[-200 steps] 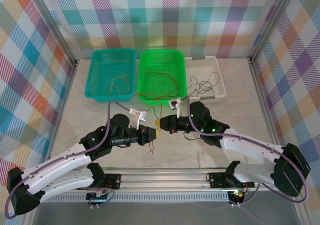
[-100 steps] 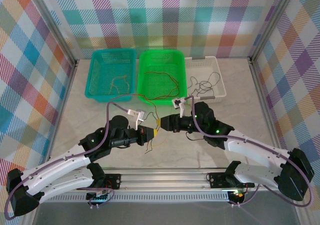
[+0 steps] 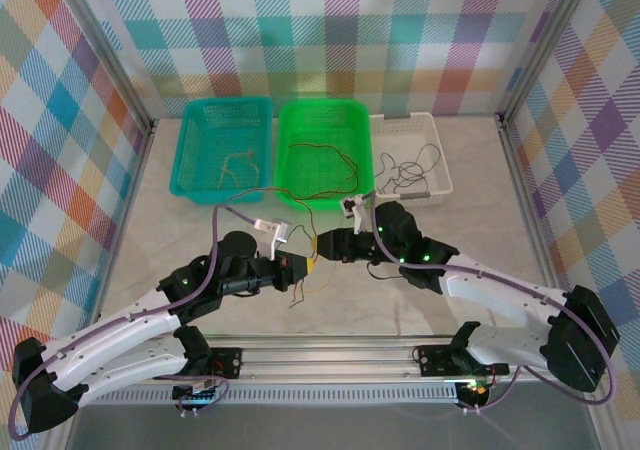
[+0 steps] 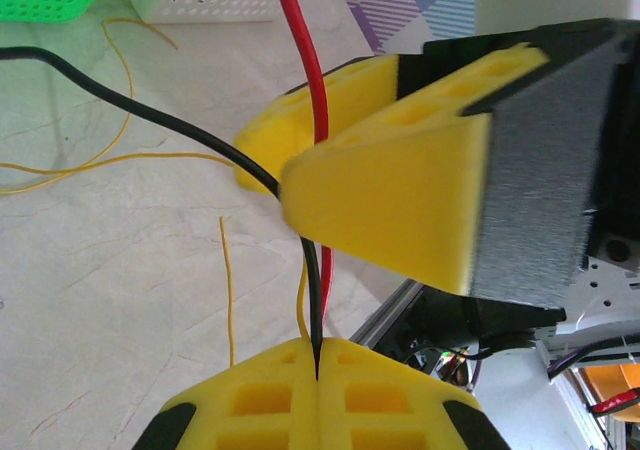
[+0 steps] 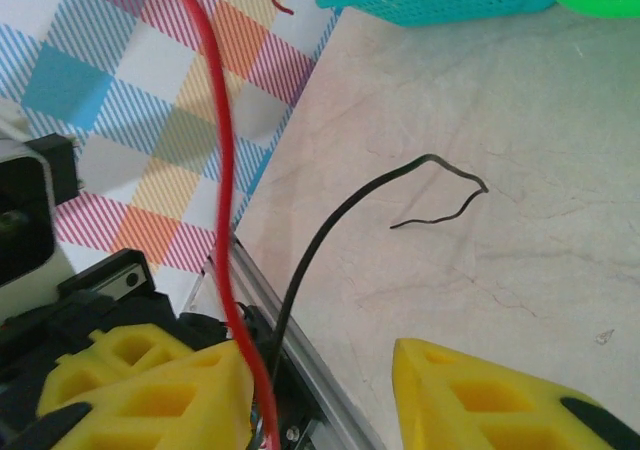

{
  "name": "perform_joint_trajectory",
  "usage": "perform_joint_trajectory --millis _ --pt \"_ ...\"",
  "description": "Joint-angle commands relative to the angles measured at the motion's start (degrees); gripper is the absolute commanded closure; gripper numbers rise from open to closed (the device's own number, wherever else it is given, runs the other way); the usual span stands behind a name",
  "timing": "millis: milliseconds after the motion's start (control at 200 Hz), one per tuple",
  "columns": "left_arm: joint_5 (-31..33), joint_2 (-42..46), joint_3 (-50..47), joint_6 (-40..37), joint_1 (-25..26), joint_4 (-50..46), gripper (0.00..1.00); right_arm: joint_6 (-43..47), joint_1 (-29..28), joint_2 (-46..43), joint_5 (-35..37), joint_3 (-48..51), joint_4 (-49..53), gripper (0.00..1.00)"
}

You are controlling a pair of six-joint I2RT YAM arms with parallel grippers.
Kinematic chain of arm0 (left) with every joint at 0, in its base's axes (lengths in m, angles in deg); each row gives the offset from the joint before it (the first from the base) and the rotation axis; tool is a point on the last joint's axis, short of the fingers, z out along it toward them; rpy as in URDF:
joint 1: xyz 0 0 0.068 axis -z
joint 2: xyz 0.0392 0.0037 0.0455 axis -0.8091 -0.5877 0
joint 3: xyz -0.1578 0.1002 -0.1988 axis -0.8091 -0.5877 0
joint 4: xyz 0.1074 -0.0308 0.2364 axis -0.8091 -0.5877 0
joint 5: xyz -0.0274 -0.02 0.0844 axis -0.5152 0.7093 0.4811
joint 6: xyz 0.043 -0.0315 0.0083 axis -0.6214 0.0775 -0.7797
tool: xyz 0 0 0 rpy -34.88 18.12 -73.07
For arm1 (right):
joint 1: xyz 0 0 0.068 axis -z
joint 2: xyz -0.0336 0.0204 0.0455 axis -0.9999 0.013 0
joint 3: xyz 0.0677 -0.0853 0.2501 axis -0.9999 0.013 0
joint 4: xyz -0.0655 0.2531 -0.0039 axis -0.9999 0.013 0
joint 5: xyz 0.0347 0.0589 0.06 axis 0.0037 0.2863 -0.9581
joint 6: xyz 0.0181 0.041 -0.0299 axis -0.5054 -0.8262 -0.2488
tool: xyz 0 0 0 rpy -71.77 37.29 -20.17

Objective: Untangle the cables

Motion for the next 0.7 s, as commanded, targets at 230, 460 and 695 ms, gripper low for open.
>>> perform_joint_trajectory --millis 230,460,695 --pt "1.2 2.86 -0.85 -0.7 0.66 -2.31 1.0 1.85 -0.05 -1.9 4.23 -2.03 1.19 1.0" --pt "4.01 4.46 -0.42 -2.65 0.66 -7.39 1.0 3.95 -0.05 -9.31 12.23 0.32 7.66 1.0" --pt "6.58 5.32 0.69 -3.93 0.66 -10.26 1.0 6.32 -0.05 -13.03 15.86 -0.02 12.78 1.0"
